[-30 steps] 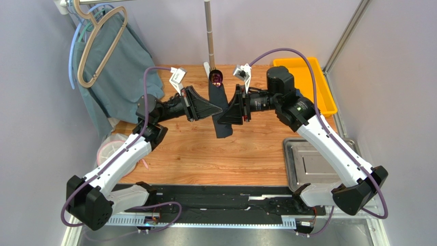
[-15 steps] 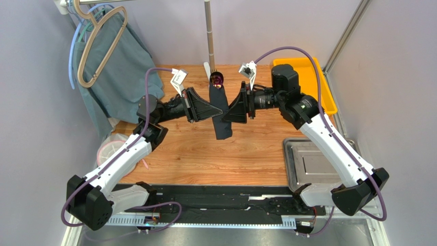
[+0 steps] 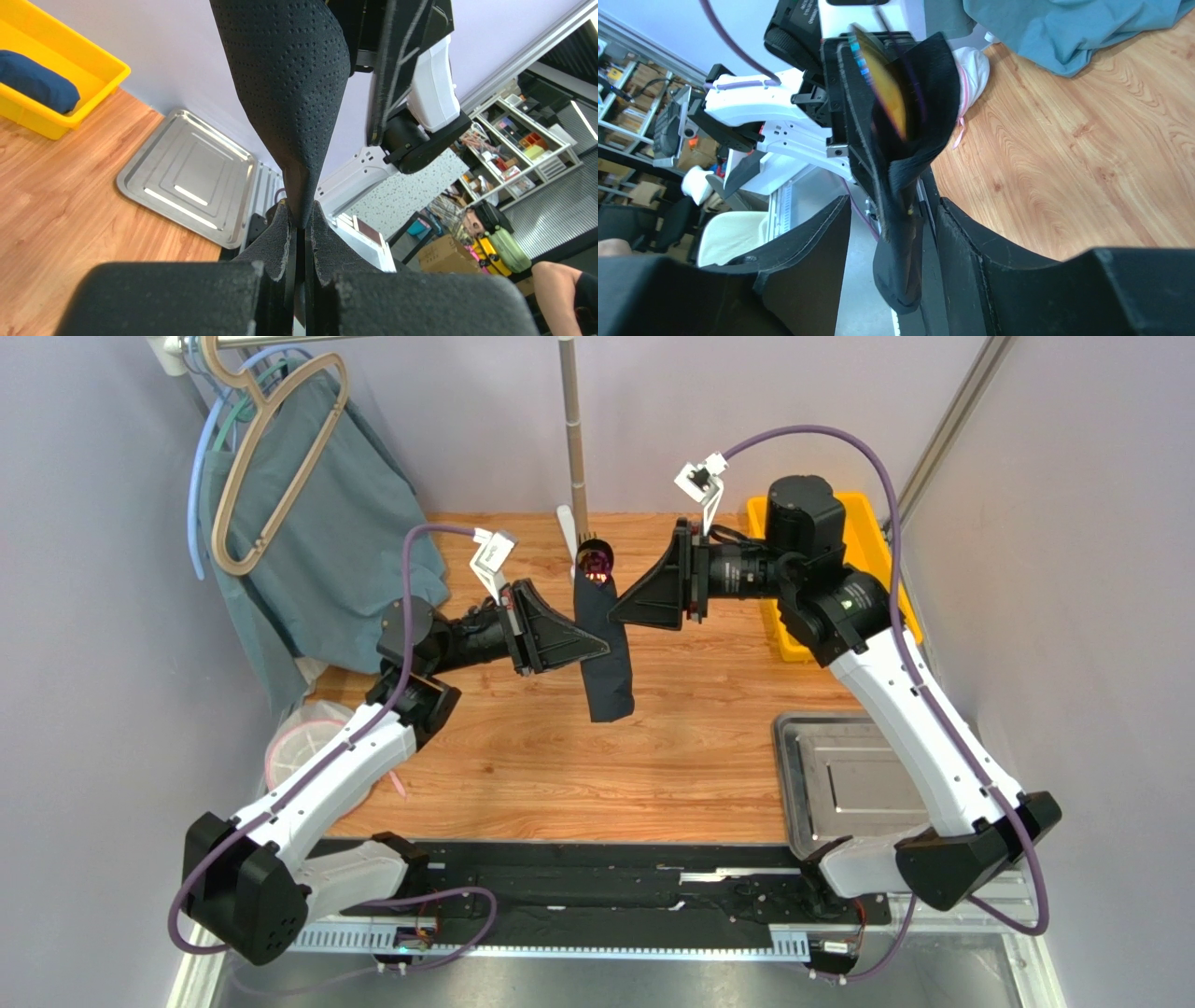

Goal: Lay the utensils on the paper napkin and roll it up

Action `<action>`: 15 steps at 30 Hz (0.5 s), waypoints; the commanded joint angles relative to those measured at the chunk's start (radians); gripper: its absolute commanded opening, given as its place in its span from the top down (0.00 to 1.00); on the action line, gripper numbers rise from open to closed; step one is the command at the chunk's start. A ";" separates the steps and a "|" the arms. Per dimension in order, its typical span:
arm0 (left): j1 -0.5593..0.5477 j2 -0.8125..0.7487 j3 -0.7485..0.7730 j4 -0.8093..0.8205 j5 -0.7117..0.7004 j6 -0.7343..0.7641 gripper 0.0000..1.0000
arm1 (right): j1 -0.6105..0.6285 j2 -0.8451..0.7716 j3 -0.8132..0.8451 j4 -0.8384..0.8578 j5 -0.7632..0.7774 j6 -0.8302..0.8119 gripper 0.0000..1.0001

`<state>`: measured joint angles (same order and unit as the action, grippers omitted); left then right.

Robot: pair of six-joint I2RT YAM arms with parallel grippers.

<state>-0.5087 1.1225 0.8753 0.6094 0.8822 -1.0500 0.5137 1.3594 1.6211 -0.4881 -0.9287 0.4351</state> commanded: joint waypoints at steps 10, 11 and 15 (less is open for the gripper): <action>0.006 -0.001 0.005 0.053 -0.008 0.015 1.00 | -0.001 0.015 0.025 0.082 -0.007 0.047 0.87; 0.007 -0.001 0.008 0.056 -0.009 0.013 1.00 | -0.003 0.015 0.028 0.066 -0.004 0.039 0.60; 0.024 0.003 0.020 0.055 -0.006 0.011 1.00 | -0.009 -0.015 0.007 -0.029 0.025 -0.039 0.39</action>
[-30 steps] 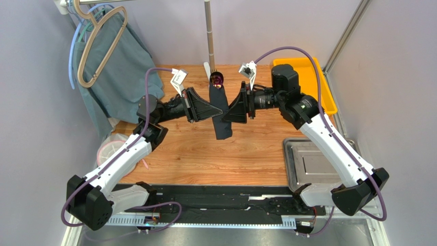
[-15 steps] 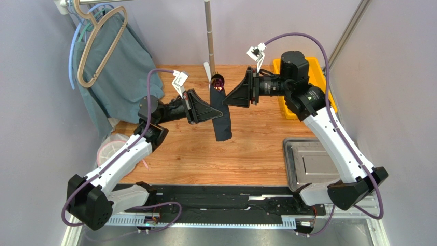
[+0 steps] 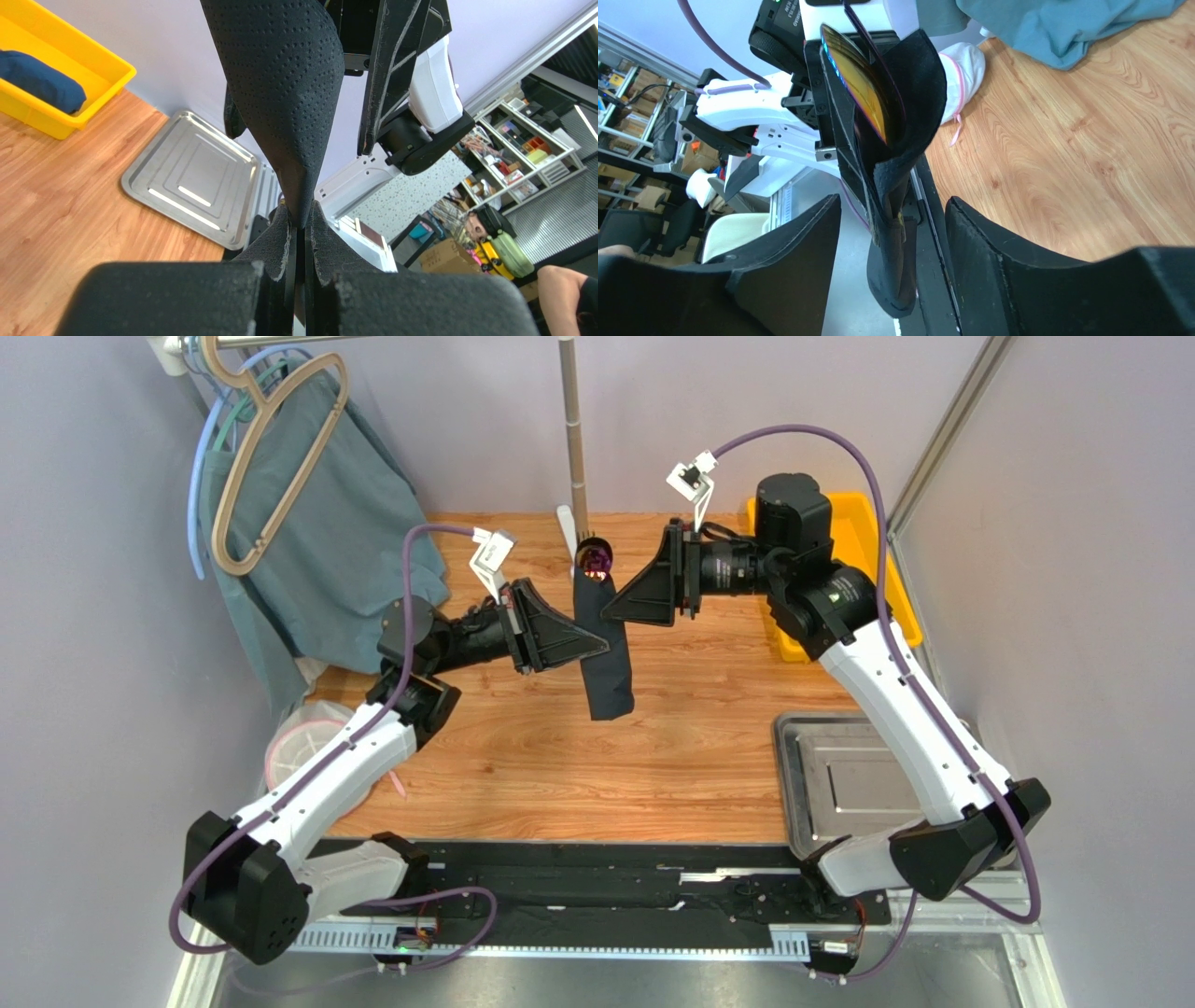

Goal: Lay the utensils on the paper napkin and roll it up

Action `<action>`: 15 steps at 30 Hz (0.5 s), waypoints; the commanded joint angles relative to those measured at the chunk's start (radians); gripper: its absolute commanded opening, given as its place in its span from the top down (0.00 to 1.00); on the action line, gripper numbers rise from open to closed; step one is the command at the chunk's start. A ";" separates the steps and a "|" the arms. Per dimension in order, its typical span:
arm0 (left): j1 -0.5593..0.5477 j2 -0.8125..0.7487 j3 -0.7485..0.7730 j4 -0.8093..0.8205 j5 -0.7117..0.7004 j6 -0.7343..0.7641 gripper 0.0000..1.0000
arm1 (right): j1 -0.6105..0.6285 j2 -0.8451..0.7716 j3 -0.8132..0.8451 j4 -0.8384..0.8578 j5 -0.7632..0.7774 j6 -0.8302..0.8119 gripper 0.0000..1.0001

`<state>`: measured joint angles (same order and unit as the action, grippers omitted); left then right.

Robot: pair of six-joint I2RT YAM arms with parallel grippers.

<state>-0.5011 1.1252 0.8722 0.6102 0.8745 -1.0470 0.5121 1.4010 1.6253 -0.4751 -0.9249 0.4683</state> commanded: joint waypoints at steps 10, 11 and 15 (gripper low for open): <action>0.024 0.012 0.033 0.054 -0.002 0.005 1.00 | -0.006 -0.082 -0.094 -0.020 -0.025 -0.095 0.78; 0.024 0.012 0.034 0.053 -0.002 0.005 1.00 | -0.006 -0.080 -0.088 -0.016 -0.031 -0.096 0.83; 0.027 0.012 0.045 0.046 -0.002 0.010 1.00 | -0.006 -0.080 -0.079 -0.019 -0.029 -0.102 0.95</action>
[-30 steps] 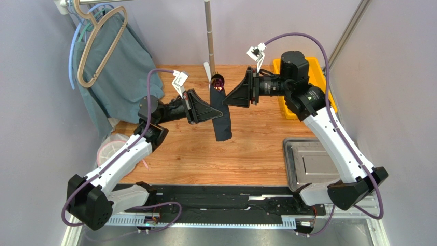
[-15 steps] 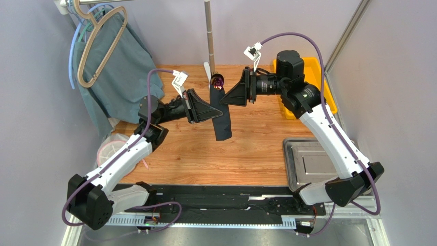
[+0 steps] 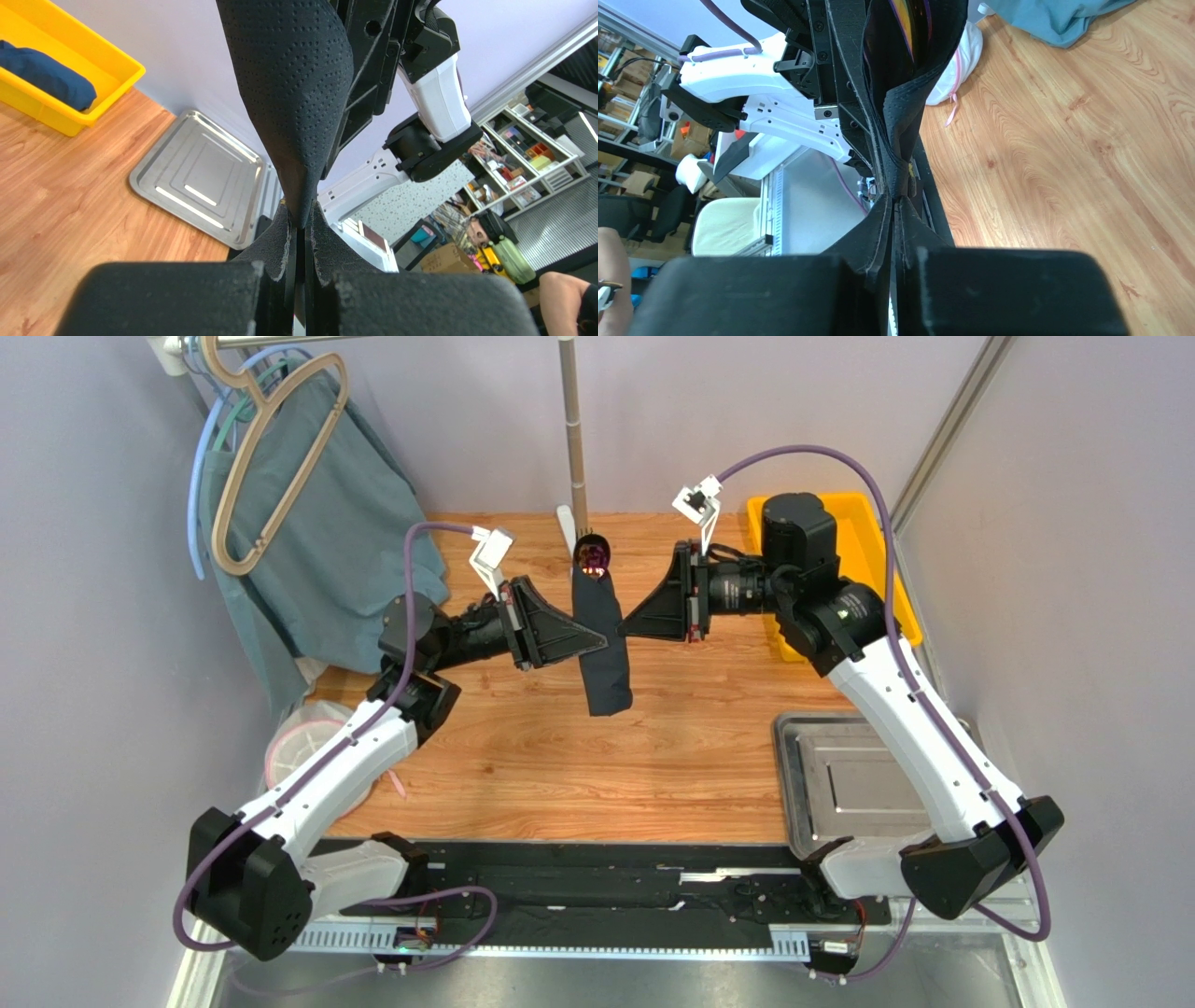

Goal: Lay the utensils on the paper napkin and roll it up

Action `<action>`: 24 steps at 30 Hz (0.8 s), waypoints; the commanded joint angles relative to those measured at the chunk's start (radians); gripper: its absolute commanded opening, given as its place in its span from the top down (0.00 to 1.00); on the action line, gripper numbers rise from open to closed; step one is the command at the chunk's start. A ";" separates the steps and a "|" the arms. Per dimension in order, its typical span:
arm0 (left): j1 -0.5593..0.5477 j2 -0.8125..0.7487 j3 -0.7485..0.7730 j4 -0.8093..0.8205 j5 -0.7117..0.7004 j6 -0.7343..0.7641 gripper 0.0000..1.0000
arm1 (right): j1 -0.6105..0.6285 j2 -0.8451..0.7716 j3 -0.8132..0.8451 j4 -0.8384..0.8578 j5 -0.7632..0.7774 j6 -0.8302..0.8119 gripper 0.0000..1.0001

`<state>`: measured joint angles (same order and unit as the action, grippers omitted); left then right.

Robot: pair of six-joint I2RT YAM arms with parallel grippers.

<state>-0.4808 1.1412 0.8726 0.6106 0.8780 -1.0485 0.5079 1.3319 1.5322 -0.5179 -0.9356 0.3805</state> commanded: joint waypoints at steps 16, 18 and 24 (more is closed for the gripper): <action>0.025 0.025 0.098 0.034 -0.010 0.010 1.00 | 0.038 -0.039 -0.122 -0.019 -0.006 -0.046 0.77; 0.025 0.022 0.095 0.032 -0.011 0.016 1.00 | 0.038 -0.033 -0.107 -0.028 -0.009 -0.057 0.91; 0.027 0.026 0.098 0.029 -0.010 0.018 1.00 | 0.038 -0.040 -0.095 -0.051 -0.011 -0.065 0.89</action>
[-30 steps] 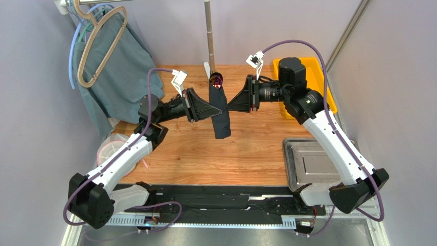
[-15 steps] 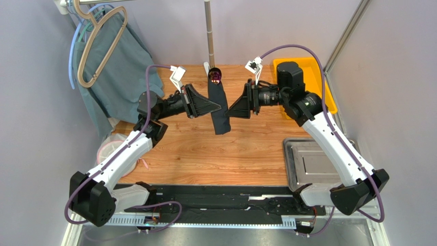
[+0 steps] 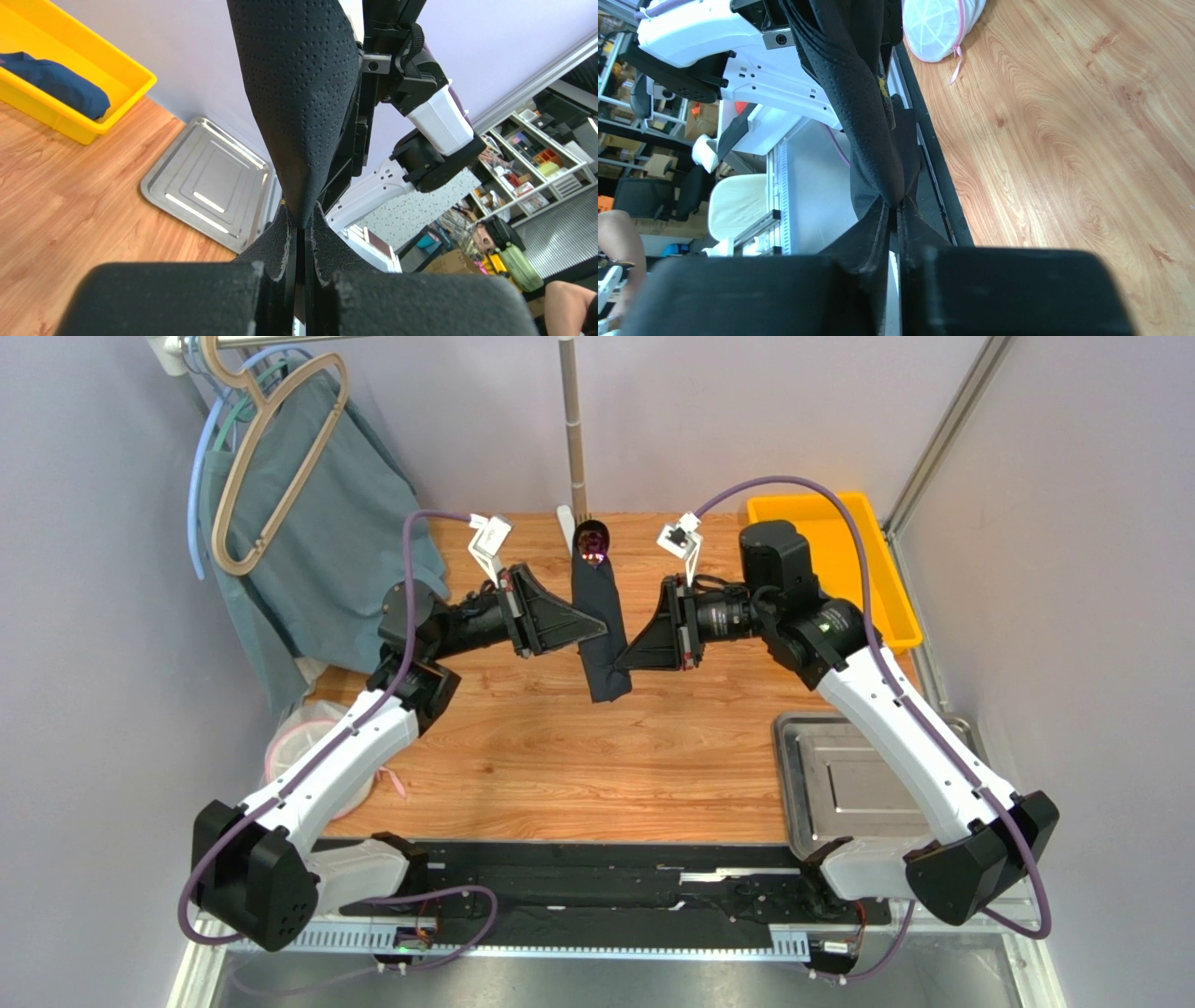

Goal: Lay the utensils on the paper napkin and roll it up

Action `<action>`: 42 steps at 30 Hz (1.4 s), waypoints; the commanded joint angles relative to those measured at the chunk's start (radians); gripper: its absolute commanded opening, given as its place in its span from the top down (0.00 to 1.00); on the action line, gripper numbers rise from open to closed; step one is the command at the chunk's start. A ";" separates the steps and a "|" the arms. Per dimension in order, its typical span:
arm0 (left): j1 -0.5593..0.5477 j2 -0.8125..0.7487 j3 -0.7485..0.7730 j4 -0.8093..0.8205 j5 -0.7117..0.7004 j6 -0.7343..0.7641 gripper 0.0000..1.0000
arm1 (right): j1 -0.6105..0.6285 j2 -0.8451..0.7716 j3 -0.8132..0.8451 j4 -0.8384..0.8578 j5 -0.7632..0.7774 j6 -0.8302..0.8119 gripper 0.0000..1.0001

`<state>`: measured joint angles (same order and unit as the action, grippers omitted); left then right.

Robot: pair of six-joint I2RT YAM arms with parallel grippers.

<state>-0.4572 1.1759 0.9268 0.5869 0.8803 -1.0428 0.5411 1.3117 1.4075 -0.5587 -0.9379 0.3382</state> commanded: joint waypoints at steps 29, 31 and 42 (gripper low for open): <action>-0.003 0.002 0.024 0.048 -0.009 0.003 1.00 | -0.052 0.021 0.203 -0.037 0.028 0.054 0.35; -0.006 0.002 0.024 0.054 -0.007 0.001 1.00 | -0.052 0.024 0.202 0.003 0.050 0.105 0.40; -0.028 0.018 0.027 0.088 -0.029 -0.014 1.00 | -0.053 0.043 0.136 0.238 0.102 0.315 0.46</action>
<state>-0.4721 1.1934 0.9451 0.5968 0.8658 -1.0492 0.4885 1.3426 1.5509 -0.4438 -0.8612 0.5591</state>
